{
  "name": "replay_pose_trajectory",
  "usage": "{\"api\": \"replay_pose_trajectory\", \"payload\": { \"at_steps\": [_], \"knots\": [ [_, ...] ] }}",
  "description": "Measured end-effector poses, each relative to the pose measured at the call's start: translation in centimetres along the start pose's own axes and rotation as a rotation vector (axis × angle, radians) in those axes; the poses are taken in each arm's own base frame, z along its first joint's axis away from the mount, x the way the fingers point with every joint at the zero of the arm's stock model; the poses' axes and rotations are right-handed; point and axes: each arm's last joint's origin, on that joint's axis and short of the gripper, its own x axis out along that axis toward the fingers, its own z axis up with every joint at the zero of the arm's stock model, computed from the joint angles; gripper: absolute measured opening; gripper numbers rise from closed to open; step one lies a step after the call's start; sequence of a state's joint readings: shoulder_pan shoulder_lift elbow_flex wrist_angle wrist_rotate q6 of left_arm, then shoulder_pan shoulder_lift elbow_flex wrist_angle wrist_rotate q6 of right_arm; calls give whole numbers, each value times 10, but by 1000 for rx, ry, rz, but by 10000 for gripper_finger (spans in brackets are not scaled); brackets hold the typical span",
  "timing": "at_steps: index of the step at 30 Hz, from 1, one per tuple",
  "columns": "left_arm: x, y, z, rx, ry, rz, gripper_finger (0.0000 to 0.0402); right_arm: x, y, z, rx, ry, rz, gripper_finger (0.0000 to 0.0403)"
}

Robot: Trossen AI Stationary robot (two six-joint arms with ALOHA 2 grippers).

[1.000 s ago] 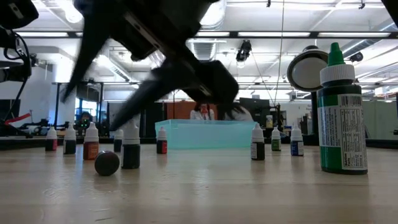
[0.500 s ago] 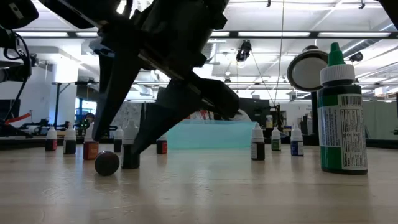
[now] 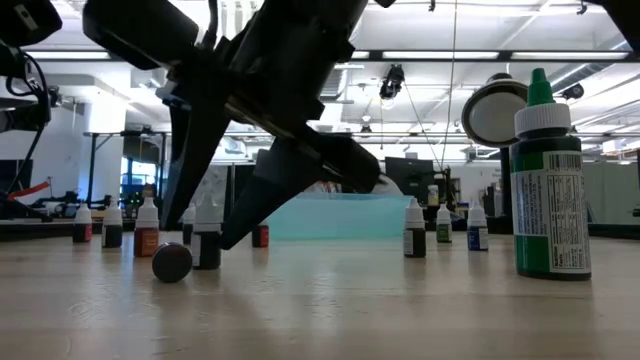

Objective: Pick & Place food coloring
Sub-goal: Adjust the black small food coloring bottle

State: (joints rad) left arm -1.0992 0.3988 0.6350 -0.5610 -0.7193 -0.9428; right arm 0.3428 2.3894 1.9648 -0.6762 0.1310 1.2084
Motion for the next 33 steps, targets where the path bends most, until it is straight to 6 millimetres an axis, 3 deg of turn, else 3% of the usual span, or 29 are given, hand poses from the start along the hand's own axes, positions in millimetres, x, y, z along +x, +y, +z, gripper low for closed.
{"api": "replay_pose_trajectory", "payload": {
  "at_steps": [20,30,33],
  "knots": [
    [0,0,0,1,1,0,225,1,-11,31,-61,-24,-16,166],
    [0,0,0,1,1,0,225,-27,0,75,-253,-160,16,166],
    [0,0,0,1,1,0,225,-32,4,78,-314,-108,81,166]
  ]
}}
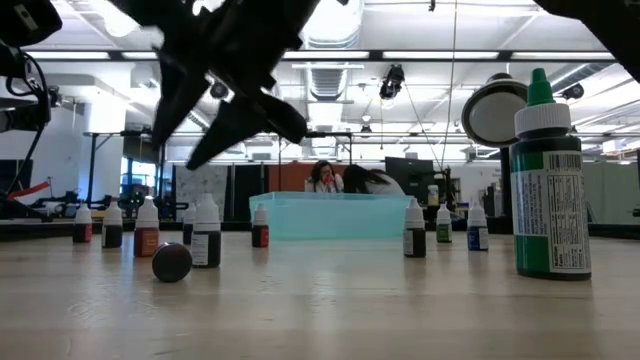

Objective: Pick & Place food coloring
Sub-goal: Adjust the black small food coloring bottle

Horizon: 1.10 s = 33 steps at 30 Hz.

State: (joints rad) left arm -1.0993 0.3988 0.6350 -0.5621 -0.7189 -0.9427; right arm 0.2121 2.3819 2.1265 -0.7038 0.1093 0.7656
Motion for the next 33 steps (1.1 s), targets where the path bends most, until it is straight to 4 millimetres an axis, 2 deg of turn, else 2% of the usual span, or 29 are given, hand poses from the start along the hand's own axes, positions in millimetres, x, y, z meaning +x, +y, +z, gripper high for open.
{"api": "replay_pose_trajectory", "payload": {
  "at_steps": [3,8,11,14,19,26,33],
  "knots": [
    [0,0,0,0,0,0,225,-1,10,-11,-26,109,112,163],
    [0,0,0,0,0,0,225,-3,38,-49,36,225,168,154],
    [0,0,0,0,0,0,225,-1,45,-68,191,247,118,152],
    [0,0,0,0,0,0,225,5,41,-83,419,227,-1,152],
    [0,0,0,0,0,0,225,13,34,-93,574,108,-106,152],
    [0,0,0,0,0,0,225,15,34,-97,530,102,-107,152],
    [0,0,0,0,0,0,225,21,34,-92,427,57,-37,152]
  ]
}}
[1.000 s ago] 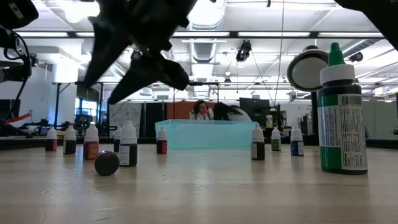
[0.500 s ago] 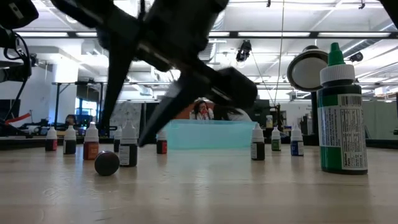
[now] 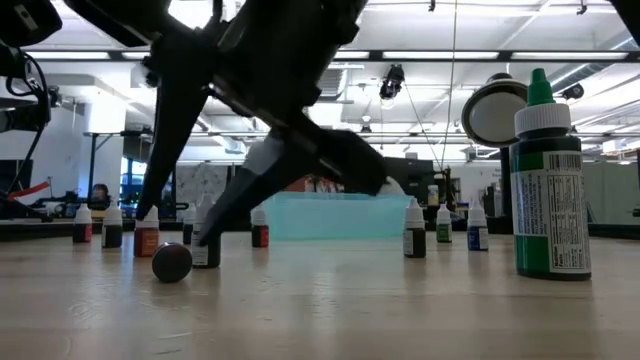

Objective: Pick & Place food coloring
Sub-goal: Adjust the black small food coloring bottle

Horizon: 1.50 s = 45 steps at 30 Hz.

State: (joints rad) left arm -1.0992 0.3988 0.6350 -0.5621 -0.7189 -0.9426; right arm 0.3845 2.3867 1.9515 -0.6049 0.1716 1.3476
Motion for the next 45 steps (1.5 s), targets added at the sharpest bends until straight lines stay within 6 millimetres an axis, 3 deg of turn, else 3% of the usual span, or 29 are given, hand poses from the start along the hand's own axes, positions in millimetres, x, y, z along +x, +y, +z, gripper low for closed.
{"api": "replay_pose_trajectory", "payload": {
  "at_steps": [7,17,25,29,35,45],
  "knots": [
    [0,0,0,0,0,0,225,10,-12,-4,9,18,-35,152],
    [0,0,0,0,0,0,225,10,-13,-5,-65,15,-43,152],
    [0,0,0,0,0,0,225,12,-8,-5,-400,6,18,152],
    [0,0,0,1,0,0,225,12,-8,-5,-487,3,21,152],
    [0,0,0,0,1,0,225,14,-10,-2,-459,3,14,147],
    [0,0,0,0,1,0,225,29,-16,-7,-205,5,-15,143]
  ]
}}
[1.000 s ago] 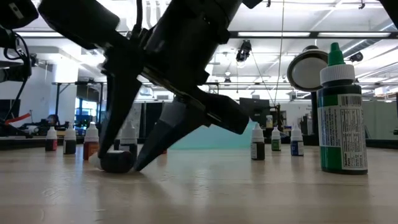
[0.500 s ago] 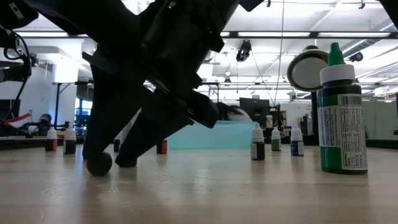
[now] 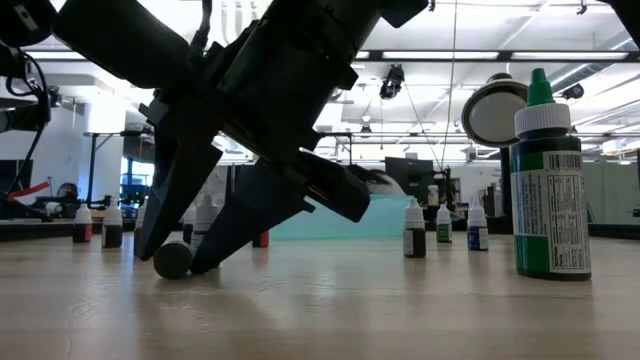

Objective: Pick & Place food coloring
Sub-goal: Adjust the black small food coloring bottle

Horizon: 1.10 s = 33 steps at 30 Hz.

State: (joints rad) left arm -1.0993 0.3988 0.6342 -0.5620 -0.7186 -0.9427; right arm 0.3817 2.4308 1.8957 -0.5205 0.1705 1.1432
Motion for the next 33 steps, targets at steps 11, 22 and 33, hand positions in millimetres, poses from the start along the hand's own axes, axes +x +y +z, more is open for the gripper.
{"api": "replay_pose_trajectory", "payload": {
  "at_steps": [11,22,33],
  "knots": [
    [0,0,0,0,0,0,225,-4,-5,-2,168,121,-35,129],
    [0,0,0,0,0,0,225,-10,-4,-6,121,173,-52,72],
    [0,0,0,1,0,0,225,-27,1,-9,-134,419,-42,70]
  ]
}}
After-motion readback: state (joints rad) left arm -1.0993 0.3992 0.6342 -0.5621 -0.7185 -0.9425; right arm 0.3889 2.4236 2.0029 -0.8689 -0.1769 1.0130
